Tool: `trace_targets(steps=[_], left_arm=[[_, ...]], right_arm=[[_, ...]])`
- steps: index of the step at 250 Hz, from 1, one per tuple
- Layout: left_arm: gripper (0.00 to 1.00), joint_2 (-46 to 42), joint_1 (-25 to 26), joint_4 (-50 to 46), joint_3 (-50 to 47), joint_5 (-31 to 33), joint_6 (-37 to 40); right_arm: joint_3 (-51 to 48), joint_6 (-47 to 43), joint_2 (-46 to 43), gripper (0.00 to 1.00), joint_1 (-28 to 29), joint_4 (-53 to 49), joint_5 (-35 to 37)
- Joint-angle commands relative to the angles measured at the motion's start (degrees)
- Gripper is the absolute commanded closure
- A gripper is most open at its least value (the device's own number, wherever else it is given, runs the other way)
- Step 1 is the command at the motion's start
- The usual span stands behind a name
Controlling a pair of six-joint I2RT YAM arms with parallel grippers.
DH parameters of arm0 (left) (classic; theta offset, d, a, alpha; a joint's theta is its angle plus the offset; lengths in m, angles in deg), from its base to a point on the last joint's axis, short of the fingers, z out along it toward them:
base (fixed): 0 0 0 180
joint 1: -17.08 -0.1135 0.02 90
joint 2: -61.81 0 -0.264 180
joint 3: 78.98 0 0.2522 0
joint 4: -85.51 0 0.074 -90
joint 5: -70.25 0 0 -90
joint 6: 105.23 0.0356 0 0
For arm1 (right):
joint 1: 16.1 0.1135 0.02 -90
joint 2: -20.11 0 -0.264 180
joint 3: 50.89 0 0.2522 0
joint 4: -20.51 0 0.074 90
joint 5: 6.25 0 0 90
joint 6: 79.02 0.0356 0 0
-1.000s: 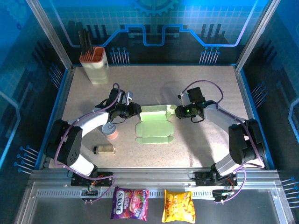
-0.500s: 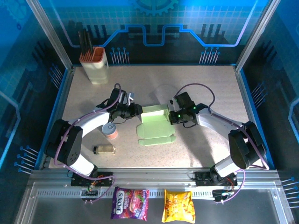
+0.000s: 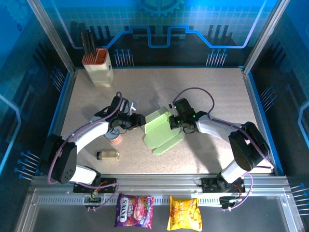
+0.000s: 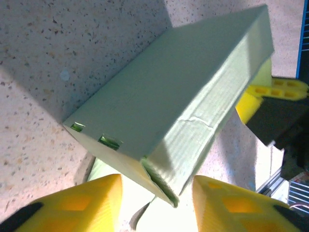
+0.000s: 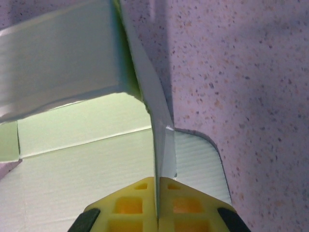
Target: Fold the paper box
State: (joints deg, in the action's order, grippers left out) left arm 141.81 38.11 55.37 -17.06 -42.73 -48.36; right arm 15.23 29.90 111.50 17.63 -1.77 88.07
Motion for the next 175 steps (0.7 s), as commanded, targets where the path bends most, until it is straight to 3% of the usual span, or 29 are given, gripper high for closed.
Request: trace_targets(steps=[1,49,117,175], left_arm=[[0.49,-4.55,0.42,-5.88,-0.29,3.53,2.0],[0.37,-8.02,-0.33,-7.83,1.46,9.14,3.55],[0.38,2.77,-0.93,-5.0,7.02,2.57,4.69],[0.48,8.21,-0.9,0.71,7.57,-5.01,1.44]], right_arm=[[-0.77,-4.25,2.02,0.95,0.63,1.26,0.69],[0.35,-7.28,2.55,0.94,0.72,1.03,-0.04],[1.69,-13.48,4.17,0.93,1.04,3.62,-2.74],[4.19,-18.52,6.57,0.92,1.38,6.2,-7.92]])
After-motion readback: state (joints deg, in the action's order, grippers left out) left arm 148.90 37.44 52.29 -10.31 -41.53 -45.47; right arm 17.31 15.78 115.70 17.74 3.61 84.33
